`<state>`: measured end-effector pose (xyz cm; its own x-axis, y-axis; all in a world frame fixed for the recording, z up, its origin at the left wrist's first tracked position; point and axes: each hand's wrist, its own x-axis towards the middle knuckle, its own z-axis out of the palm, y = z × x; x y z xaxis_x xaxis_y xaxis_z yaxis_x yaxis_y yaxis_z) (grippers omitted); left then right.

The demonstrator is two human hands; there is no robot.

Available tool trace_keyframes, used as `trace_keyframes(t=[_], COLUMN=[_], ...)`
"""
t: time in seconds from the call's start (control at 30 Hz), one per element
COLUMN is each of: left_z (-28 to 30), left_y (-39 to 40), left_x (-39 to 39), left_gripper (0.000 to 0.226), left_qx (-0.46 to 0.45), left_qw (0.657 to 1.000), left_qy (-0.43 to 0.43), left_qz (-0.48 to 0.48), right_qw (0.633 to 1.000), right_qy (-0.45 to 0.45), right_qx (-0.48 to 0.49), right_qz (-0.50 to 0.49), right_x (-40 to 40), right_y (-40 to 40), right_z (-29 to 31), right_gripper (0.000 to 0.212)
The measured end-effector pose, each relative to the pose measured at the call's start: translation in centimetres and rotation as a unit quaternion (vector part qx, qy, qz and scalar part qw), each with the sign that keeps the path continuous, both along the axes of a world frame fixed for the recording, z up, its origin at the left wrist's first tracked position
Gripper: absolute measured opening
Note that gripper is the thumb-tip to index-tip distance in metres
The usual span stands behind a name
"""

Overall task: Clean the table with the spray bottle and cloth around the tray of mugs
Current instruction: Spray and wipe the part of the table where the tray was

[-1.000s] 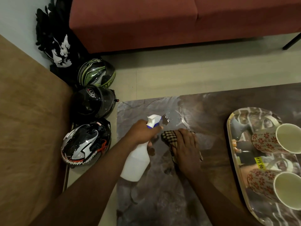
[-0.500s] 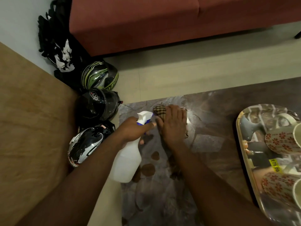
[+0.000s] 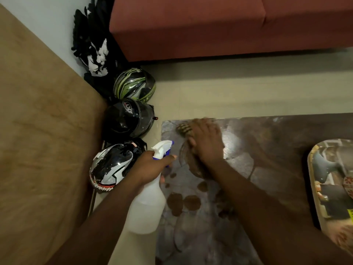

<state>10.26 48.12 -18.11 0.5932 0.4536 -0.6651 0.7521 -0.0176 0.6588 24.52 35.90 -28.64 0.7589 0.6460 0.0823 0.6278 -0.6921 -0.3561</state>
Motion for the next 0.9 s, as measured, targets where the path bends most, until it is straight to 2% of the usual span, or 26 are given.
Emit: trace_keyframes(t=[0.03,0.1,0.17,0.2,0.27,0.33,0.37,0.43,0.5,0.57,0.6,0.63,0.7,0.77,0.83,0.9], left_z=[0.2,0.4,0.4,0.2,-0.5,-0.8,-1.0,-1.1,-0.9,-0.3,-0.1,-0.1,-0.4,-0.6,-0.9,-0.9], left_y=[0.3,1.2,2.3,2.7,3.0,2.3,2.0,1.6,2.0,2.4,2.6,2.7,2.7,2.2,1.2,-0.4], left_x=[-0.2,-0.9,-1.6,-1.8,-2.2,-2.3,-2.4,-2.8,-3.1,-3.8,-4.1,-4.5,-5.0,-5.2,-5.3,-5.7], left_gripper=[0.027,0.025,0.025,0.029,0.030,0.035,0.042,0.044,0.036,0.030,0.030,0.032,0.038,0.038,0.035,0.036], left_qx=[0.000,-0.007,-0.025,-0.026,-0.020,-0.017,-0.018,-0.017,-0.027,-0.050,-0.054,-0.052,-0.040,-0.030,-0.024,-0.008], left_qw=[1.000,1.000,1.000,0.999,1.000,1.000,1.000,1.000,0.999,0.998,0.997,0.997,0.998,0.999,0.999,0.999], left_qy=[0.002,-0.005,-0.019,-0.019,-0.010,0.005,0.007,0.006,0.004,0.000,-0.006,-0.010,-0.011,-0.007,-0.003,-0.012], left_qz=[0.002,-0.004,-0.002,0.001,-0.003,-0.011,-0.010,0.012,0.036,0.048,0.051,0.052,0.039,0.027,0.033,0.045], right_qw=[0.996,0.964,0.943,0.953,0.986,0.999,0.999,0.991,0.954,0.912,0.913,0.932,0.980,0.996,0.995,0.981], right_qy=[-0.012,-0.017,-0.023,-0.031,-0.033,-0.031,-0.024,-0.002,-0.013,-0.015,-0.015,-0.010,-0.002,-0.010,-0.012,-0.025], right_qx=[0.004,0.010,0.016,0.005,-0.023,-0.026,-0.018,0.011,0.004,-0.017,-0.026,-0.027,-0.026,-0.026,-0.007,0.007], right_qz=[0.088,0.267,0.330,0.302,0.161,0.036,0.033,0.132,0.300,0.409,0.407,0.362,0.198,0.086,0.098,0.193], right_x=[-1.8,-3.1,-0.9,0.6,2.9,3.0,2.1,-0.3,-2.0,-1.1,0.3,1.7,3.7,2.9,-0.6,-4.9], right_y=[1.0,0.2,-2.4,-3.5,-3.3,0.8,3.2,6.8,5.7,1.7,0.2,-0.5,0.2,3.1,4.7,2.6], right_z=[0.1,0.3,-0.4,-0.7,-1.0,-0.7,-0.3,0.3,-0.4,-0.6,-0.3,-0.1,0.4,0.6,0.5,0.3], right_gripper=[0.048,0.045,0.048,0.051,0.058,0.048,0.047,0.047,0.044,0.047,0.049,0.051,0.055,0.052,0.050,0.048])
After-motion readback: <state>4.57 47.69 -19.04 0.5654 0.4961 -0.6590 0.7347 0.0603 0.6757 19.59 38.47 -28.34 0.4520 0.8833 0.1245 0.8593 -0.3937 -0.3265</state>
